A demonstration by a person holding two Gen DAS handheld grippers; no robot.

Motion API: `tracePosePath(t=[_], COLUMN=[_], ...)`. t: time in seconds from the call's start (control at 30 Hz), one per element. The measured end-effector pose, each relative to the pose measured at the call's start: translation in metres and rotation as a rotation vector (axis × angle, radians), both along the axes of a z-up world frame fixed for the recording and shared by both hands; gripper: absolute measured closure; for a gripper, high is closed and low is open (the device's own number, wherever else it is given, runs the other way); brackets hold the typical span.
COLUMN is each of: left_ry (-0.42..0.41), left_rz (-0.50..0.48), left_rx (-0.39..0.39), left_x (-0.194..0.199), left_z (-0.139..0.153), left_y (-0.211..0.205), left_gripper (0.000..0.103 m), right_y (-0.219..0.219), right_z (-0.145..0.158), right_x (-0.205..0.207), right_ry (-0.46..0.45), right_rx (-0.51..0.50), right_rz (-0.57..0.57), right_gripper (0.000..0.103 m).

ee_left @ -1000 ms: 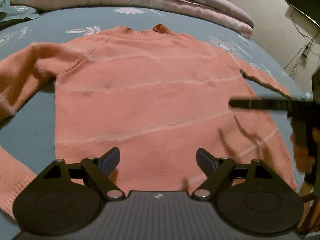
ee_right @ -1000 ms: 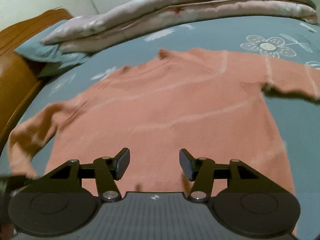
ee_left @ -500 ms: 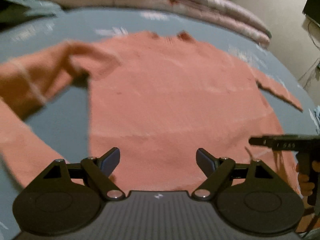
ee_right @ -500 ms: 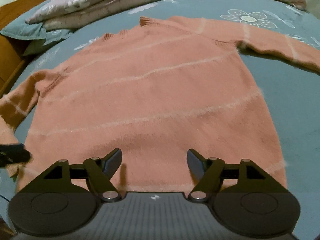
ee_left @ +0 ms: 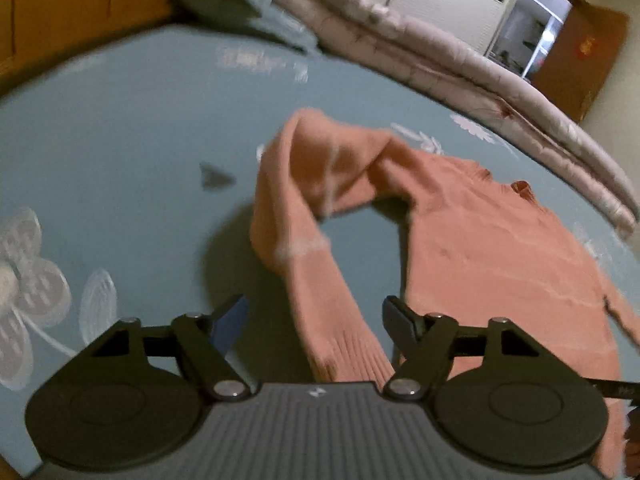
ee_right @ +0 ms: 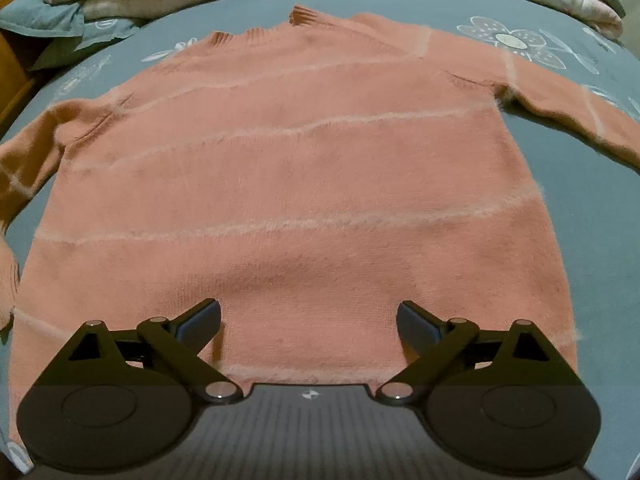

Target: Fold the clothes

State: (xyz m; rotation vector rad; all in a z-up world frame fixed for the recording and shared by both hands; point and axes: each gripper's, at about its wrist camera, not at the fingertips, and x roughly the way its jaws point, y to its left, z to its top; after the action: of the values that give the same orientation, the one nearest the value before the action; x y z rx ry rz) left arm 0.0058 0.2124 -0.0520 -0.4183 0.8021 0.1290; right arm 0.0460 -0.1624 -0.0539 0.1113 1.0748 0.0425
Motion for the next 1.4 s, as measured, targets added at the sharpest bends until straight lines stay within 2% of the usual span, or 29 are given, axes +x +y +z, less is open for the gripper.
tracePosePath(t=[0.1,0.2,0.27,0.33,0.57,0.63,0.9,1.1,1.17,1.23,1.3,1.4], left_ry=[0.019,0.018,0.027,0.017,-0.043,-0.055,-0.016,0.038,0.068,0.098,0.100,0.084], left_rz=[0.003,0.020,0.025,0.037,0.159,0.198,0.317,0.358,0.367,0.369,0.365,0.341], left_rx=[-0.084,-0.130,-0.117,-0.107,-0.122,-0.100,0.019,0.047,0.041,0.012,0.004,0.038], left_x=[0.007,0.012,0.016,0.014,0.004,0.004,0.021,0.050,0.054,0.058,0.057,0.048], left_z=[-0.019,-0.031,-0.033,-0.029,-0.005,0.001,0.001,-0.008,-0.015,-0.026,-0.030,-0.025], left_y=[-0.001,-0.001,-0.002,0.001,0.043,0.058,0.120,0.160,0.170,0.178,0.179,0.173], left_gripper=[0.049,0.069,0.094,0.098,0.099,0.099,0.099,0.098,0.091,0.090,0.089,0.079], right_y=[0.000,0.004,0.006,0.008,0.009,0.010,0.014,0.014,0.015,0.015,0.015,0.017], right_z=[0.004,0.007,0.010,0.012,0.017,0.020,0.028,0.031,0.031,0.031,0.030,0.031], right_x=[-0.001,-0.004,-0.007,-0.010,-0.019,-0.021,-0.027,-0.032,-0.034,-0.036,-0.037,-0.039], right_ry=[0.012,0.013,0.009,0.006,-0.001,-0.008,-0.030,-0.026,-0.024,-0.021,-0.020,-0.025], right_rx=[0.006,-0.008,-0.022,-0.027,-0.039,-0.043,-0.057,-0.076,-0.082,-0.084,-0.085,-0.082], right_rz=[-0.009,-0.003,0.002,0.002,-0.027,-0.032,-0.044,-0.067,-0.074,-0.082,-0.088,-0.091], right_gripper=[0.006,0.006,0.006,0.006,0.006,0.006,0.006,0.006,0.006,0.006,0.006,0.006])
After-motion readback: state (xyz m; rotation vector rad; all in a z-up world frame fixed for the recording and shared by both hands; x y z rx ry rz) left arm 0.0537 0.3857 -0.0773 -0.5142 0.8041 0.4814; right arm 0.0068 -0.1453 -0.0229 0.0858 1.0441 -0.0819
